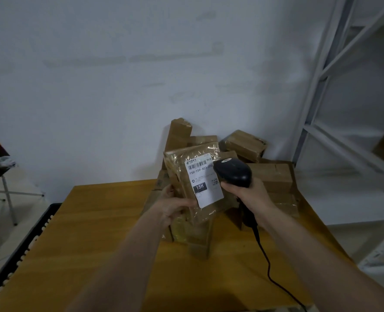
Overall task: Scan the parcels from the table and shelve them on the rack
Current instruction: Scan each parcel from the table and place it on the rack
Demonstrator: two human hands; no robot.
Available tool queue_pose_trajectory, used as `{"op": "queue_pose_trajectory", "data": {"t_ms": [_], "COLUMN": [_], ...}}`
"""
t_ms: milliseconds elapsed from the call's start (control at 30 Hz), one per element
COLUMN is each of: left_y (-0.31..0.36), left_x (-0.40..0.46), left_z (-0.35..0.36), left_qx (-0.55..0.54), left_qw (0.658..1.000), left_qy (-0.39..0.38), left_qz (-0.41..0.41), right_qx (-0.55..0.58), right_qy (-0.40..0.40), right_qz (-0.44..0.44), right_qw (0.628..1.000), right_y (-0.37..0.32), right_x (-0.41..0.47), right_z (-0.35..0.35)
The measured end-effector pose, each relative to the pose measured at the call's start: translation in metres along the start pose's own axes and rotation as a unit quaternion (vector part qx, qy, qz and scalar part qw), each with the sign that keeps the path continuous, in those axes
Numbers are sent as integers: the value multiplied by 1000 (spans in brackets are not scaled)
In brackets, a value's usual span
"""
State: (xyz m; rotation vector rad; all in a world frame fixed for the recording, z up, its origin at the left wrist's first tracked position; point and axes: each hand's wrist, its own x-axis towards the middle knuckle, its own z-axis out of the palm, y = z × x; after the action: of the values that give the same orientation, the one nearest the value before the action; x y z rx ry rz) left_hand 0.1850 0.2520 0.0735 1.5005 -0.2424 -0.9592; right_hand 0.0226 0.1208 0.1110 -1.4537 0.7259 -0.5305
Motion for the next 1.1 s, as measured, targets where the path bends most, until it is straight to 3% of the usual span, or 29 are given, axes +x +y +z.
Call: {"op": "queue_pose_trajectory", "data": {"t_ms": [233, 1100], "left_y": [13, 24], "left_x": [11, 17], "left_z": [-1, 17], "left_qx": [-79, -56], "left_qw": [996, 995], "left_qy": [-1, 28], "left_qz": [46, 82], "right_qx": [-24, -33], "right_qy": [-29, -78], "right_qz": [-43, -89], "right_qw": [998, 992], "right_y": [-11, -25], "right_x": [-7, -8], "right_z": [1, -19]}}
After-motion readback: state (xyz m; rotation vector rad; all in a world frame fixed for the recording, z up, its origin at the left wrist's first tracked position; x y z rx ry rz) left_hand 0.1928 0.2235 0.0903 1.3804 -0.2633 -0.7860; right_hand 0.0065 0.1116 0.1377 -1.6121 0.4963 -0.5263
